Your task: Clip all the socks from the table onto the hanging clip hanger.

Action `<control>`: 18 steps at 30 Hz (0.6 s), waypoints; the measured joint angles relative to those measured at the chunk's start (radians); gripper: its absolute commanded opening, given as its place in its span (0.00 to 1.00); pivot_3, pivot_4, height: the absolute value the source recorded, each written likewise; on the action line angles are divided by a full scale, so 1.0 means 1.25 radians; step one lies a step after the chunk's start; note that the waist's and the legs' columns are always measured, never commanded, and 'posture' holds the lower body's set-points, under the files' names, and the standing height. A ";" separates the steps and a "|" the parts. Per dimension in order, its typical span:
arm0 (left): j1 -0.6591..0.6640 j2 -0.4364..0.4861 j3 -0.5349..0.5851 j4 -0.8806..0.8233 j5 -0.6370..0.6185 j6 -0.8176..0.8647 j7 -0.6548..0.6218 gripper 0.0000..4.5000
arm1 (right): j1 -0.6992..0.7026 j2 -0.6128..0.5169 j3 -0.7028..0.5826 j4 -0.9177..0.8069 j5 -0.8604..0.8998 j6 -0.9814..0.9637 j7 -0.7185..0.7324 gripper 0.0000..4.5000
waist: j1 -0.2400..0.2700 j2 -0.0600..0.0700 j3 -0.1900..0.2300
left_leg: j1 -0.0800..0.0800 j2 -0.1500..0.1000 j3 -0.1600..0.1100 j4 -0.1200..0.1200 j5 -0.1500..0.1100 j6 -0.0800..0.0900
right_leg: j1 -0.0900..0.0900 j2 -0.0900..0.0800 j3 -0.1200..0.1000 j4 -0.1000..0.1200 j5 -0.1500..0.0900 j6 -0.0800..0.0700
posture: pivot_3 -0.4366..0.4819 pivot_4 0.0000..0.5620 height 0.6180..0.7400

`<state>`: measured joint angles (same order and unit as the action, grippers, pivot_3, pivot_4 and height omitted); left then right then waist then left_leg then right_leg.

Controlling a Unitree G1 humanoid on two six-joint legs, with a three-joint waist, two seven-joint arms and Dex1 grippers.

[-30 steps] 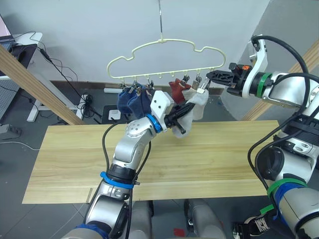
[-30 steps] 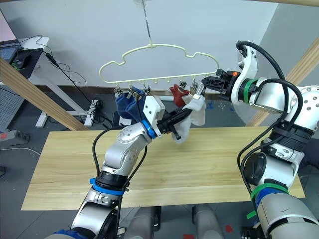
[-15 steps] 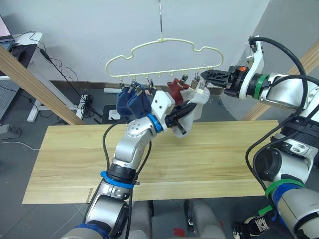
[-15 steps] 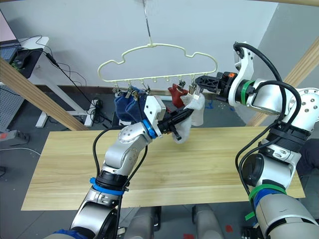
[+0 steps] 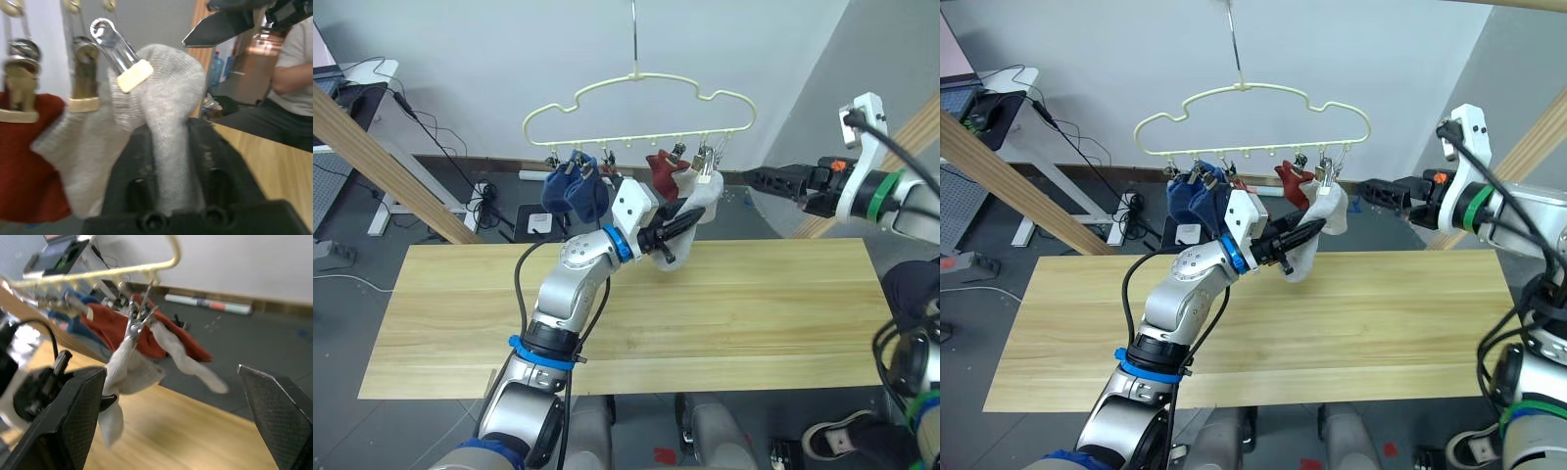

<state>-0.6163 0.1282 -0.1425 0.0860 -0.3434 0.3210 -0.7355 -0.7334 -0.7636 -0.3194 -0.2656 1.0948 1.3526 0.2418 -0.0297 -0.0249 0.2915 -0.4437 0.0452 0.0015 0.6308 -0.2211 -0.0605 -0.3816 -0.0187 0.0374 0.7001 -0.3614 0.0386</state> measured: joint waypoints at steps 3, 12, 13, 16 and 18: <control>0.005 0.023 -0.001 -0.007 -0.015 0.043 -0.020 0.68 | 0.109 -0.048 0.072 -0.078 -0.094 -0.132 0.114 1.00 | -0.001 0.000 0.000 | -0.001 0.000 0.000 0.000 0.000 0.000 | 0.000 0.001 0.000 -0.001 0.000 0.000 | 0.46 0.52 1.00; 0.237 0.287 0.082 -0.159 -0.049 0.140 -0.084 1.00 | 0.367 -0.055 0.167 -0.141 -0.360 -0.476 0.261 1.00 | 0.001 0.000 0.000 | 0.000 0.003 -0.003 0.000 0.000 0.000 | 0.001 -0.001 0.000 -0.001 0.000 0.000 | 0.52 0.52 1.00; 0.266 0.312 0.096 -0.167 -0.047 0.141 -0.083 1.00 | 0.393 -0.051 0.175 -0.138 -0.386 -0.507 0.268 1.00 | 0.002 0.000 0.000 | 0.000 0.003 -0.004 0.001 0.000 0.000 | 0.002 -0.002 0.000 0.000 0.000 0.000 | 0.54 0.52 1.00; 0.343 0.386 0.137 -0.206 -0.038 0.164 -0.072 1.00 | 0.441 -0.038 0.183 -0.124 -0.444 -0.583 0.292 1.00 | 0.005 0.000 0.001 | 0.002 0.002 -0.011 0.003 0.000 0.000 | 0.005 -0.002 -0.001 0.000 0.001 0.001 | 0.56 0.51 1.00; 0.398 0.438 0.174 -0.230 -0.020 0.178 -0.050 1.00 | 0.462 -0.038 0.182 -0.111 -0.477 -0.624 0.303 1.00 | 0.007 0.000 0.001 | 0.006 0.002 -0.012 0.003 -0.001 0.002 | 0.009 -0.002 -0.002 -0.001 0.001 0.001 | 0.58 0.51 1.00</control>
<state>-0.1193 0.6753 0.0744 -0.2013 -0.3681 0.5437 -0.7978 -0.1564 -0.8112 -0.0924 -0.4038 0.4987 0.5722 0.6206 -0.0212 -0.0247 0.2926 -0.4367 0.0473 -0.0141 0.6340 -0.2218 -0.0585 -0.3708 -0.0216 0.0352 0.6990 -0.3601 0.0404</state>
